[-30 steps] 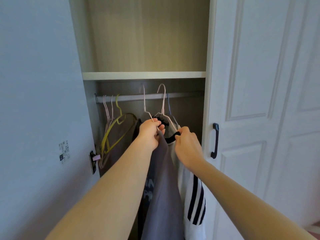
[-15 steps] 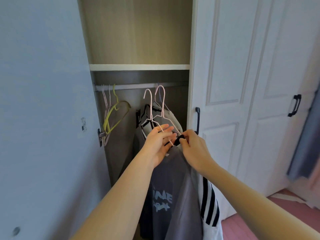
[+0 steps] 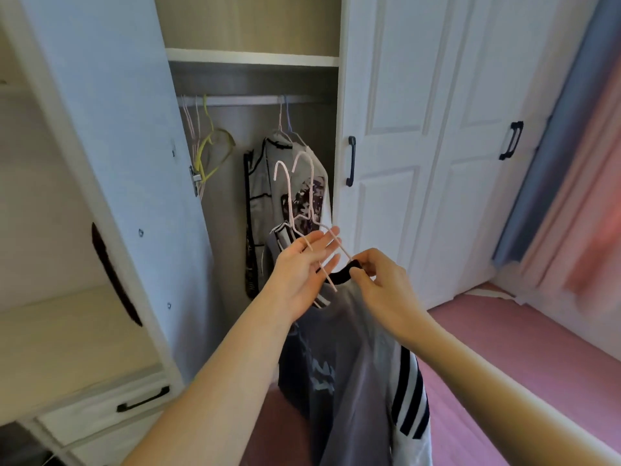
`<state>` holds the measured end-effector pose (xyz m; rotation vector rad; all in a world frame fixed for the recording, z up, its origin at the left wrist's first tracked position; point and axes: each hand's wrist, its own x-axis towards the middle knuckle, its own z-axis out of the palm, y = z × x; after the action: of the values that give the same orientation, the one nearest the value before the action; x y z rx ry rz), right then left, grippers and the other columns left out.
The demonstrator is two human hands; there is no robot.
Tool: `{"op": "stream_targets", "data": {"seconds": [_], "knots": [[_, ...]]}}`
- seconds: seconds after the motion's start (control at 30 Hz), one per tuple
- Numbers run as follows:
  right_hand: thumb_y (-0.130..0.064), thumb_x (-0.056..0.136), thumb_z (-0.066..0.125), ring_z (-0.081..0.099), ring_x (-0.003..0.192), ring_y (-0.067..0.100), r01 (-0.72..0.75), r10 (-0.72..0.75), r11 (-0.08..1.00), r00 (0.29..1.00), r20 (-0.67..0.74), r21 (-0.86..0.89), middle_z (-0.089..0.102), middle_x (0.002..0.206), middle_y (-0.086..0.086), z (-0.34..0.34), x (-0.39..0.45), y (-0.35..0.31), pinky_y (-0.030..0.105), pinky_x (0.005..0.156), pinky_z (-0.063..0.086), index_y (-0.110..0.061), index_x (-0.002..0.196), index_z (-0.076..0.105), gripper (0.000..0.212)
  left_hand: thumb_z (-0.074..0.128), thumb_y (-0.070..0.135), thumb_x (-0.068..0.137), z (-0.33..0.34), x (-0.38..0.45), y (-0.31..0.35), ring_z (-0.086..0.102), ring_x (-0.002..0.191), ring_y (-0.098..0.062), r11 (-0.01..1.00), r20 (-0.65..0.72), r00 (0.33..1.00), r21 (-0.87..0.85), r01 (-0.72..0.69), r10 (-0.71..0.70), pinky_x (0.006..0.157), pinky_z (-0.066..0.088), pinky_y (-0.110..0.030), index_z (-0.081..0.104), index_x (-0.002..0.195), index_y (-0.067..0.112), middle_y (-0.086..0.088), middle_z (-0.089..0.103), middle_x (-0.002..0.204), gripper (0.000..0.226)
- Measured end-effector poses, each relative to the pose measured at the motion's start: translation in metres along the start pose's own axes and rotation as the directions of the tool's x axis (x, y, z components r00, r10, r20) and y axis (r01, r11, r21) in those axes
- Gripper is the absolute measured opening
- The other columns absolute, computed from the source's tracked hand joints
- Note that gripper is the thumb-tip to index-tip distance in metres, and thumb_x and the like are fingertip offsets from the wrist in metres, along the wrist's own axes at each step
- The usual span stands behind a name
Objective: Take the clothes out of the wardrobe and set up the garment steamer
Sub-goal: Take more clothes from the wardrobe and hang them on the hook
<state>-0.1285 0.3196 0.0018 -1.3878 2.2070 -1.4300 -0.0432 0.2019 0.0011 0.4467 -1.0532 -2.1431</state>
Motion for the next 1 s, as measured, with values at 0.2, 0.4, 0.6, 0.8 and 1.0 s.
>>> {"op": "stream_targets", "data": {"seconds": [0.2, 0.4, 0.6, 0.8, 1.0], "knots": [[-0.017, 0.095, 0.048, 0.060, 0.085, 0.011, -0.030, 0.031, 1.000, 0.998, 0.053, -0.003, 0.066, 0.090, -0.002, -0.003, -0.078, -0.002, 0.026, 0.071, 0.047, -0.018, 0.100, 0.059, 0.012, 0.046, -0.010, 0.092, -0.007, -0.073, -0.024, 0.059, 0.119, -0.024, 0.997, 0.037, 0.996, -0.004, 0.080, -0.080, 0.104, 0.043, -0.043, 0.052, 0.119, 0.014, -0.003, 0.067, 0.122, 0.036], [-0.017, 0.092, 0.051, 0.059, 0.081, 0.009, -0.039, 0.040, 0.999, 0.998, 0.043, -0.019, 0.066, 0.086, -0.005, -0.004, -0.138, -0.010, 0.027, 0.072, 0.048, -0.020, 0.094, 0.061, 0.010, 0.047, -0.008, 0.093, -0.011, -0.129, -0.038, 0.062, 0.114, -0.026, 0.998, 0.011, 0.998, -0.002, 0.066, -0.066, 0.099, 0.047, -0.043, 0.050, 0.127, 0.009, -0.003, 0.067, 0.122, 0.038], [-0.014, 0.091, 0.055, 0.055, 0.075, -0.002, -0.057, 0.060, 0.997, 0.996, 0.061, -0.049, 0.064, 0.079, -0.011, -0.001, -0.183, -0.007, 0.010, 0.062, 0.042, -0.022, 0.092, 0.062, 0.011, 0.051, -0.005, 0.092, -0.022, -0.174, -0.051, 0.066, 0.108, -0.026, 0.992, -0.028, 0.997, 0.107, 0.069, -0.066, 0.092, 0.053, -0.042, 0.054, 0.122, 0.011, -0.005, 0.068, 0.120, 0.034], [-0.014, 0.090, 0.055, 0.056, 0.075, -0.002, -0.105, 0.115, 0.987, 0.991, 0.075, -0.121, 0.063, 0.081, -0.013, 0.002, -0.225, -0.010, 0.013, 0.061, 0.040, -0.027, 0.090, 0.061, 0.015, 0.056, 0.011, 0.095, -0.029, -0.214, -0.058, 0.066, 0.107, -0.025, 0.963, -0.022, 0.997, 0.257, 0.079, -0.076, 0.096, 0.051, -0.049, 0.057, 0.119, 0.014, 0.000, 0.069, 0.119, 0.025], [-0.011, 0.090, 0.056, 0.055, 0.077, -0.002, -0.152, 0.150, 0.983, 0.988, -0.026, -0.102, 0.064, 0.079, -0.011, 0.005, -0.269, -0.027, 0.007, 0.064, 0.041, -0.023, 0.090, 0.062, 0.013, 0.045, 0.005, 0.099, -0.023, -0.259, -0.055, 0.066, 0.108, -0.025, 0.948, 0.048, 0.996, 0.314, 0.057, -0.075, 0.097, 0.050, -0.048, 0.051, 0.124, 0.012, 0.004, 0.069, 0.118, 0.027]]}}
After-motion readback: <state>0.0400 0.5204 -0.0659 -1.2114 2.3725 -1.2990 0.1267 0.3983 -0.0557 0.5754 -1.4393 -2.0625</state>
